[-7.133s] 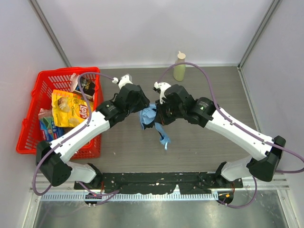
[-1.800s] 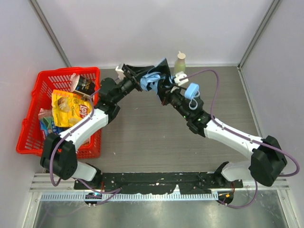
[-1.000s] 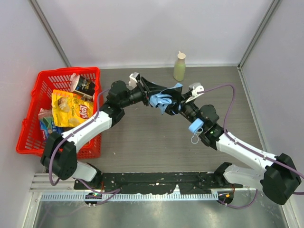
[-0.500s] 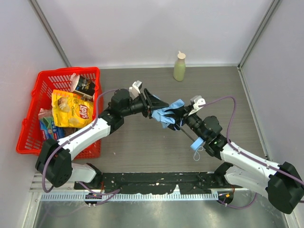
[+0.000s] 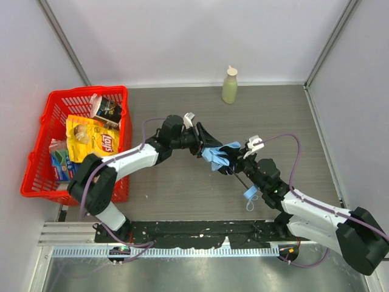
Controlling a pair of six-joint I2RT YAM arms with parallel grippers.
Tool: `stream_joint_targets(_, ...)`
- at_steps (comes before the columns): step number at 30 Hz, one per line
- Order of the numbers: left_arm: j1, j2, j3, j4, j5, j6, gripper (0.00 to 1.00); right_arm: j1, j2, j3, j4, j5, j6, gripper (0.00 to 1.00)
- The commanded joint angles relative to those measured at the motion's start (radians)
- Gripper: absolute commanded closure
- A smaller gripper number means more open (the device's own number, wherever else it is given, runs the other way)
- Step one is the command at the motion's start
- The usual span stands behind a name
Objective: Put away the umbrella
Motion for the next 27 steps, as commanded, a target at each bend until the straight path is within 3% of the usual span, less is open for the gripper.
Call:
stream_joint_targets(1,0.024,0.078,0.081,-0.143,0.064,0.125,1.00,-0.119,0.092,0.014,0.173,0.308,-0.037,0.99)
stream_joint_targets(7,0.027,0.176,0.121,-0.274,0.064,0.289,1.00,-0.195,0.258,0.063,0.141,0.128,0.025,0.95)
stream_joint_targets(15,0.044,0.296,0.069,-0.272,0.030,0.358,1.00,-0.181,0.298,0.024,0.041,0.042,0.152,0.90)
stream_joint_targets(19,0.045,0.330,0.043,-0.230,0.030,0.341,1.00,-0.150,0.272,0.044,-0.134,0.031,0.222,0.89)
stream_joint_targets(23,0.046,0.354,0.034,-0.191,0.023,0.327,1.00,-0.118,0.298,0.095,-0.205,0.039,0.248,0.89)
stream_joint_targets(27,0.045,0.357,0.023,-0.214,0.001,0.352,1.00,-0.116,0.356,0.179,-0.383,0.171,0.325,0.80)
